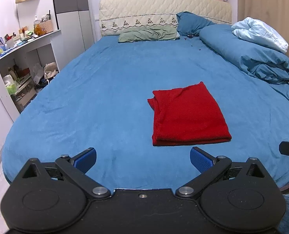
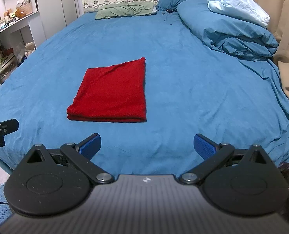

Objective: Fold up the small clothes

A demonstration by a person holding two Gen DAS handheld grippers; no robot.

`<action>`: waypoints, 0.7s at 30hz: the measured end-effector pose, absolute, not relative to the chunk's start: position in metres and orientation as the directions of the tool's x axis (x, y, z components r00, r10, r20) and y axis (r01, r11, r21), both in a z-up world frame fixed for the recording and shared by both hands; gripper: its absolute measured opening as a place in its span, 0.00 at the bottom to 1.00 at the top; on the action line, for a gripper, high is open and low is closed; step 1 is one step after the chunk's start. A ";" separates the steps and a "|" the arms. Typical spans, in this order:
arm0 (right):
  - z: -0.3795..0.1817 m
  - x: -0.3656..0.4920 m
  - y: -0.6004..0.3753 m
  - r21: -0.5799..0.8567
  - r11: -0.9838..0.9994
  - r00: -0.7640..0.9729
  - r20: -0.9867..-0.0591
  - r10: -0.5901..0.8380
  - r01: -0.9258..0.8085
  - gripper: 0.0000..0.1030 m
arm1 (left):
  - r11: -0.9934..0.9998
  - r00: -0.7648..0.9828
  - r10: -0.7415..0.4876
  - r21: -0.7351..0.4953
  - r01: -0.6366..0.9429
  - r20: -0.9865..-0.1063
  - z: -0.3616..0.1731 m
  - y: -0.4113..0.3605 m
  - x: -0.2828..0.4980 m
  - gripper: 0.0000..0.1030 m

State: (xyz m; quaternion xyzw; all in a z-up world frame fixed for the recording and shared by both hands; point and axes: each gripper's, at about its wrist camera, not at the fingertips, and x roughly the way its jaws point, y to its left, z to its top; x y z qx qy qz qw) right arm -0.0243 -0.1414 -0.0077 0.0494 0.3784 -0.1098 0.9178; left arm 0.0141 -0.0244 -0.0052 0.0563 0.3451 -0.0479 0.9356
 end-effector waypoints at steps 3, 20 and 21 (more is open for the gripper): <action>-0.007 -0.025 -0.140 0.007 0.971 0.691 -0.703 -0.166 0.240 1.00 | 0.989 0.763 -0.051 0.074 0.129 -0.645 -0.005 -0.024 0.013 1.00; -0.003 -0.024 -0.136 0.002 0.969 0.694 -0.698 -0.176 0.248 1.00 | 0.988 0.775 -0.052 0.083 0.134 -0.630 -0.002 -0.026 0.010 1.00; -0.003 -0.024 -0.135 0.001 0.968 0.694 -0.698 -0.178 0.249 1.00 | 0.987 0.776 -0.053 0.083 0.135 -0.629 -0.002 -0.026 0.010 1.00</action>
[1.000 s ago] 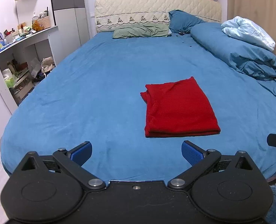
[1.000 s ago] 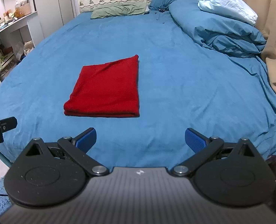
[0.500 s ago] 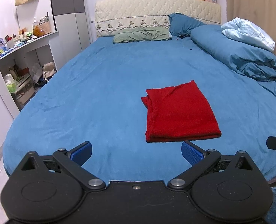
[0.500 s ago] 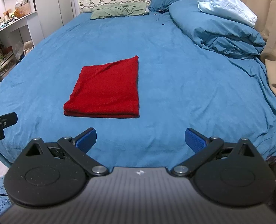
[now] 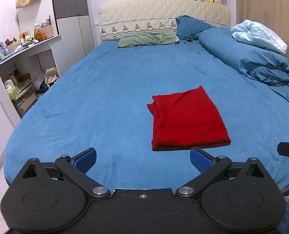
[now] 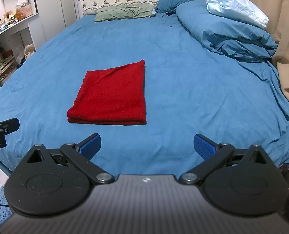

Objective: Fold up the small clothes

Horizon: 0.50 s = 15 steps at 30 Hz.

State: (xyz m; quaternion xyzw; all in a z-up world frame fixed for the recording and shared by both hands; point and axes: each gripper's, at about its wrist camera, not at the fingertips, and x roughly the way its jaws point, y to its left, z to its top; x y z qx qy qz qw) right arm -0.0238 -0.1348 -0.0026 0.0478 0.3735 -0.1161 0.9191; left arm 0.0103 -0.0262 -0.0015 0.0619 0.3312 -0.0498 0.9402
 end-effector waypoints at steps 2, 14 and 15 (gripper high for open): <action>-0.003 -0.024 -0.135 0.003 0.968 0.694 -0.698 -0.176 0.249 1.00 | 0.987 0.776 -0.054 0.084 0.137 -0.629 -0.001 -0.026 0.010 1.00; 0.001 -0.022 -0.129 0.004 0.967 0.698 -0.693 -0.181 0.255 1.00 | 0.988 0.780 -0.052 0.082 0.132 -0.623 0.001 -0.023 0.009 1.00; 0.002 -0.022 -0.128 0.004 0.967 0.698 -0.693 -0.182 0.256 1.00 | 0.988 0.780 -0.053 0.082 0.132 -0.623 0.001 -0.022 0.009 1.00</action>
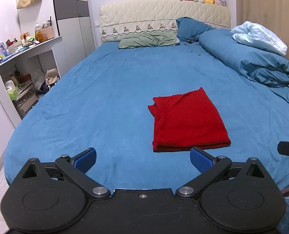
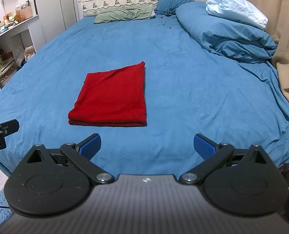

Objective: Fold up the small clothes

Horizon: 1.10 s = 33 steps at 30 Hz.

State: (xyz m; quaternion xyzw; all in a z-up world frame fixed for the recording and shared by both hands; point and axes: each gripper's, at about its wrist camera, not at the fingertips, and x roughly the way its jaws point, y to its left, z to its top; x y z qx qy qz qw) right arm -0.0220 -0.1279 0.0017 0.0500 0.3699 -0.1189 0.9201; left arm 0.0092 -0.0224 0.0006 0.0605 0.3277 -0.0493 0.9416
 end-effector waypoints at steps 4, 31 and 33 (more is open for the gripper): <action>0.002 -0.021 -0.127 0.004 0.966 0.698 -0.692 -0.183 0.257 1.00 | 0.988 0.782 -0.051 0.085 0.131 -0.622 0.001 -0.023 0.009 1.00; 0.003 -0.020 -0.123 0.008 0.966 0.698 -0.693 -0.182 0.260 1.00 | 0.990 0.803 -0.037 0.087 0.111 -0.595 -0.003 -0.017 0.011 1.00; 0.003 -0.018 -0.122 0.010 0.966 0.697 -0.694 -0.180 0.259 1.00 | 0.991 0.800 -0.047 0.074 0.113 -0.598 -0.004 -0.014 0.013 1.00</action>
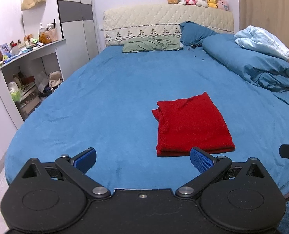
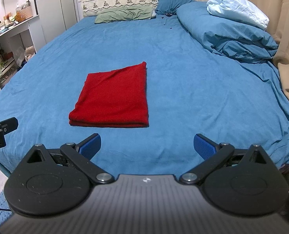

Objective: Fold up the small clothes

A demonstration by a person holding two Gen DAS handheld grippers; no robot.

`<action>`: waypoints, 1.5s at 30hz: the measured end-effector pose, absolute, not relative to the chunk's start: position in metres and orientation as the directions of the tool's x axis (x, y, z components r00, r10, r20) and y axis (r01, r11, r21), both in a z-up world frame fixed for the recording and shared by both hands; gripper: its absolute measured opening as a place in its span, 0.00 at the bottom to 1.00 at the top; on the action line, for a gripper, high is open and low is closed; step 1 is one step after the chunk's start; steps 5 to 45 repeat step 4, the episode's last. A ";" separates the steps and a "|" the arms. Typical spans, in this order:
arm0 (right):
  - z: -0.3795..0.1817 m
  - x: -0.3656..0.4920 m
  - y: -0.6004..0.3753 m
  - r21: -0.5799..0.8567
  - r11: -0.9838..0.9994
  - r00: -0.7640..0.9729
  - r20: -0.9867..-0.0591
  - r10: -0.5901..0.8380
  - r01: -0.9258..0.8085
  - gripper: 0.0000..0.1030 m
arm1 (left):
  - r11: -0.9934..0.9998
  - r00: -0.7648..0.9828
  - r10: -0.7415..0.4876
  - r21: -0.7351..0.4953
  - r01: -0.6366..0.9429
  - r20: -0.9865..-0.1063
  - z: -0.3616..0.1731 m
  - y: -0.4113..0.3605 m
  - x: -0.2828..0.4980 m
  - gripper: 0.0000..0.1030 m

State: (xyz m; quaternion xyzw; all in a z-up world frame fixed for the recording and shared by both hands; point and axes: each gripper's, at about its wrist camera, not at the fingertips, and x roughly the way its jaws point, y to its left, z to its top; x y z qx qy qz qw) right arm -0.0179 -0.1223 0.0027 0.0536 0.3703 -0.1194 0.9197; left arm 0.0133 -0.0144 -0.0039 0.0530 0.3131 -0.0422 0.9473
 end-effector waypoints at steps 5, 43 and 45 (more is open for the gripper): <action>0.000 -0.012 -0.121 0.011 0.965 0.693 -0.697 -0.181 0.263 1.00 | 0.992 0.807 -0.043 0.073 0.106 -0.589 -0.006 -0.011 0.017 1.00; 0.000 -0.012 -0.121 0.011 0.965 0.693 -0.697 -0.181 0.263 1.00 | 0.992 0.807 -0.043 0.073 0.106 -0.589 -0.006 -0.011 0.017 1.00; 0.000 -0.012 -0.121 0.011 0.965 0.693 -0.697 -0.181 0.263 1.00 | 0.992 0.807 -0.043 0.073 0.106 -0.589 -0.006 -0.011 0.017 1.00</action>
